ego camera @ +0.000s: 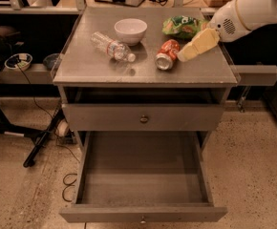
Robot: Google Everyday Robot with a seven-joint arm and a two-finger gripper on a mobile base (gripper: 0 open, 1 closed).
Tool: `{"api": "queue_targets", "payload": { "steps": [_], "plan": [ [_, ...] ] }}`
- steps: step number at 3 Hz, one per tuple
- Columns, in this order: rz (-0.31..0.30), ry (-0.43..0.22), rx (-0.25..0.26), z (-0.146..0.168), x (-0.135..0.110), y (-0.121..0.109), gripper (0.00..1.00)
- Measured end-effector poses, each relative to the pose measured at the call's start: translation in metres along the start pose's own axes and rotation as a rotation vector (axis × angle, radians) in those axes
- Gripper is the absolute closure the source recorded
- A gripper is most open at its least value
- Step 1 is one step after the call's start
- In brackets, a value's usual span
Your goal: Place coke can into middle drawer
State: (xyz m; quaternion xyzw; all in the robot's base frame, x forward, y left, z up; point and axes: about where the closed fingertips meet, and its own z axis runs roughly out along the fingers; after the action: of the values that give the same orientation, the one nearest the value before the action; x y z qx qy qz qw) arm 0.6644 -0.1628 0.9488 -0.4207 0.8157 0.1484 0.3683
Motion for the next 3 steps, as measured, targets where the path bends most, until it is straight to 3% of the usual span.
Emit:
{"api": "queue_targets", "payload": {
  "steps": [3],
  "plan": [
    [0.023, -0.007, 0.035, 0.032, 0.003, -0.020, 0.00]
  ]
}}
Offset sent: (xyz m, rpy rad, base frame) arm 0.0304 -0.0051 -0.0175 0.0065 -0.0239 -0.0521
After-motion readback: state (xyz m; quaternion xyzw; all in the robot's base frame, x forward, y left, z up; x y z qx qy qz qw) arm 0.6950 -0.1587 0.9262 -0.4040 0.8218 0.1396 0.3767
